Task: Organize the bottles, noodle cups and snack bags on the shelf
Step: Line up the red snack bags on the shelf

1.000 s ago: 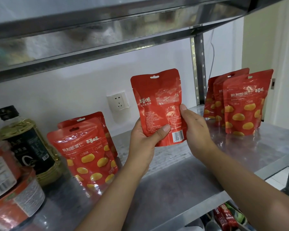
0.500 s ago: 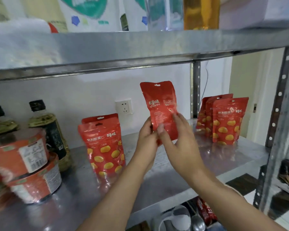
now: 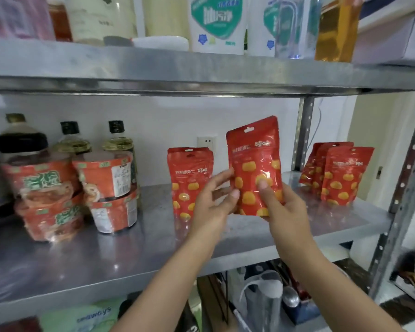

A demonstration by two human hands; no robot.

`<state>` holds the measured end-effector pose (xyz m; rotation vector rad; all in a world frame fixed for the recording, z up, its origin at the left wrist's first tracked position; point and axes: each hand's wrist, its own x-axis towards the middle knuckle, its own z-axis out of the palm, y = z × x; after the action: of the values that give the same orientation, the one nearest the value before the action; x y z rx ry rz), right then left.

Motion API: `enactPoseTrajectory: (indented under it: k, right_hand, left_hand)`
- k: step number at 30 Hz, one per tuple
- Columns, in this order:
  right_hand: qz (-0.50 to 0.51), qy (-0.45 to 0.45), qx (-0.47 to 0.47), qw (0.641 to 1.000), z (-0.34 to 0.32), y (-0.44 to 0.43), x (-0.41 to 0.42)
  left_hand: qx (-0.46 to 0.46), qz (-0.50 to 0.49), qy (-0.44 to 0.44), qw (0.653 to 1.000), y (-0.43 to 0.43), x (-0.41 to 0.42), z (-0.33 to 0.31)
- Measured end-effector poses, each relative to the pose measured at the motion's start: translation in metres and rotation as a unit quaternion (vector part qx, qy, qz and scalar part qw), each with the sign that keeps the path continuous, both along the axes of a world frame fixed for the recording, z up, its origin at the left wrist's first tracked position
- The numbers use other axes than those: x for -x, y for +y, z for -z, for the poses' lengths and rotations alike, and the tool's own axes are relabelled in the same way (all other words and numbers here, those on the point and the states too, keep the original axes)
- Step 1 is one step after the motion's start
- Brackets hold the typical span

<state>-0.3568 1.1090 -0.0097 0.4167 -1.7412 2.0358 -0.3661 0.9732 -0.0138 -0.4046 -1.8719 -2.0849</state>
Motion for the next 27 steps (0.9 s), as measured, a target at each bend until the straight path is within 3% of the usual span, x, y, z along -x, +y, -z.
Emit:
enactPoseTrajectory:
  k: [2, 5, 10, 14, 23, 27]
  right_hand:
    - [-0.042, -0.041, 0.030, 0.998, 0.005, -0.004, -0.007]
    - [-0.062, -0.074, 0.007, 0.995, 0.017, -0.010, -0.013]
    - [-0.088, -0.053, -0.096, 0.990, 0.023, -0.018, 0.000]
    - [-0.130, -0.054, -0.114, 0.983, 0.014, -0.036, 0.031]
    - [-0.191, -0.098, -0.157, 0.964, 0.022, -0.060, 0.077]
    - [-0.184, -0.102, -0.176, 0.962, 0.027, -0.055, 0.083]
  left_hand:
    - [-0.003, -0.061, -0.051, 0.997, -0.013, -0.006, 0.006]
    - [-0.017, -0.013, -0.126, 0.992, -0.030, -0.017, 0.010]
    - [0.032, -0.136, -0.063, 0.988, -0.061, -0.018, 0.014]
    - [0.096, -0.196, -0.016, 0.976, -0.082, -0.006, 0.011]
    - [0.211, -0.284, -0.083, 0.932, -0.098, 0.021, 0.025]
    - [0.173, -0.368, -0.031, 0.913, -0.098, 0.016, 0.031]
